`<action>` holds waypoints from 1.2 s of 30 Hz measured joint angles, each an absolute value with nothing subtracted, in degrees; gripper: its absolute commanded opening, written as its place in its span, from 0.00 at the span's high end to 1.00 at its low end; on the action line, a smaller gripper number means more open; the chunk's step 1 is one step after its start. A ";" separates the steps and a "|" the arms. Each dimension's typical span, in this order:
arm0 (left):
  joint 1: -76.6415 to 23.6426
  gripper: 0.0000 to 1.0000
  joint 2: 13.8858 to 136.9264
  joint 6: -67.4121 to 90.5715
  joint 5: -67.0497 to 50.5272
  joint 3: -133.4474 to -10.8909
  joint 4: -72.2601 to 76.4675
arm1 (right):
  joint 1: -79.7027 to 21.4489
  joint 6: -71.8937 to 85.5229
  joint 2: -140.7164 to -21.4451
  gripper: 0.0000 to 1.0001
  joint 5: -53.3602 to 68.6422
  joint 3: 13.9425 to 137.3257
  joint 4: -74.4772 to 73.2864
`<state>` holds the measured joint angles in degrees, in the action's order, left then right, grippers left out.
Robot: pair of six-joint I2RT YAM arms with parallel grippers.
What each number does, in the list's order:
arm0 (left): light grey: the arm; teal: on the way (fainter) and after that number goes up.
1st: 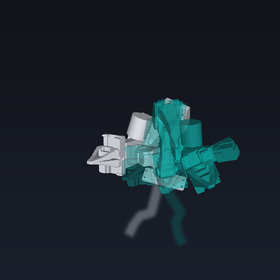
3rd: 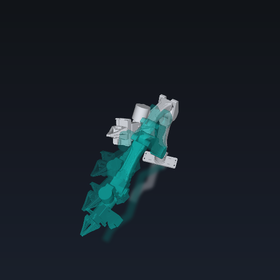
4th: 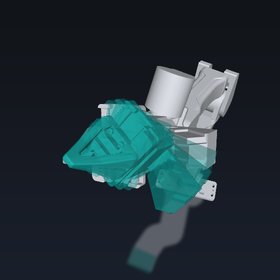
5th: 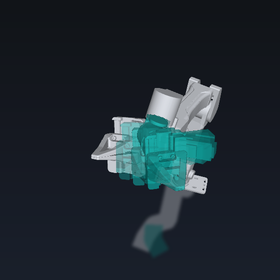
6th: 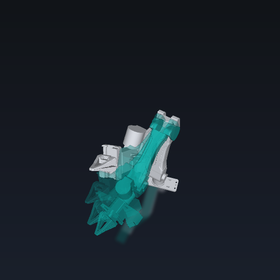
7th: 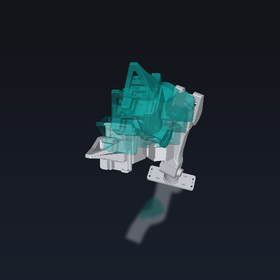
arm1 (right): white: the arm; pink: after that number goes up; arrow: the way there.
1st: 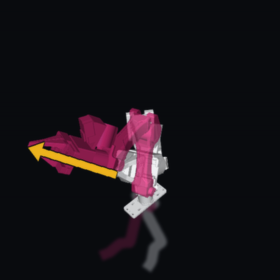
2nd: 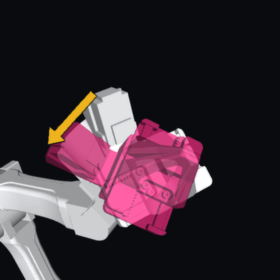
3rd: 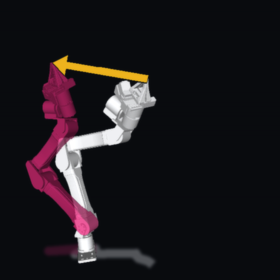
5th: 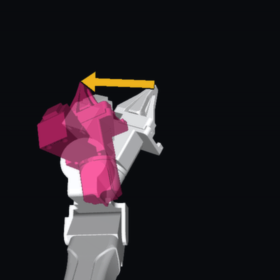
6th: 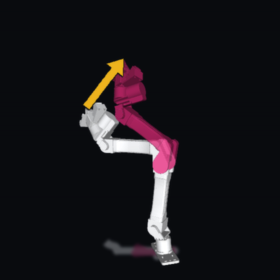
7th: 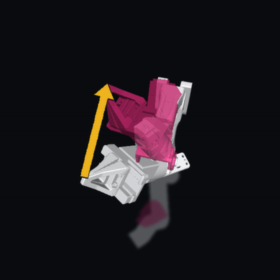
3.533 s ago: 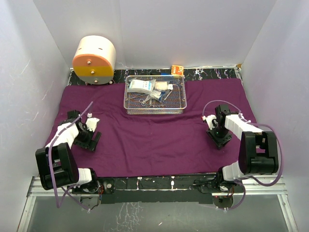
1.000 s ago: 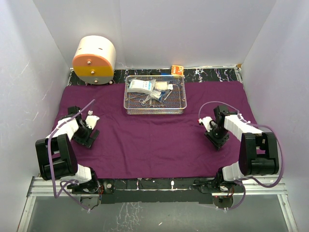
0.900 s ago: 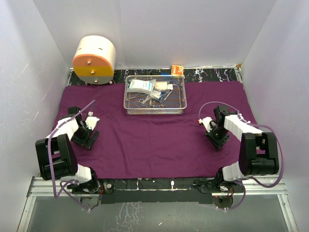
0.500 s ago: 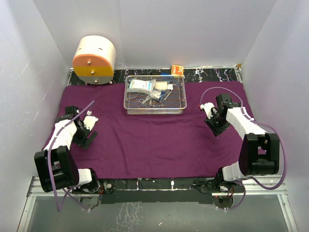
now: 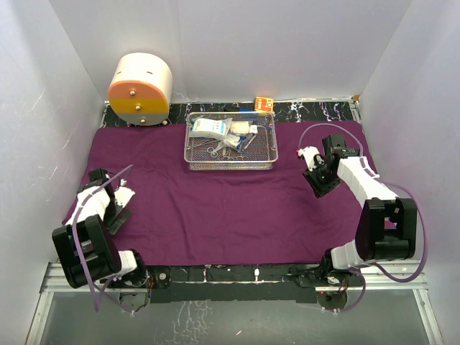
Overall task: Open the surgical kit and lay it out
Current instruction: Smooth out the surgical kit at the center of the board.
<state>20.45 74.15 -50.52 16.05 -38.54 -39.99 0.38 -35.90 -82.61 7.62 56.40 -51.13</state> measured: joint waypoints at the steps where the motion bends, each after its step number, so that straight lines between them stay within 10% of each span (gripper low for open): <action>1: 21.69 0.29 74.56 -51.27 16.88 -38.57 -39.48 | 0.38 -35.90 -82.61 0.68 7.86 56.58 -51.09; 36: 51.16 0.24 67.09 -69.36 29.69 -34.48 -28.29 | 0.38 -40.12 -89.49 0.68 9.89 58.02 -49.01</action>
<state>51.16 67.09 -69.36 29.69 -34.48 -28.29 0.38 -40.12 -89.49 9.89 58.02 -49.01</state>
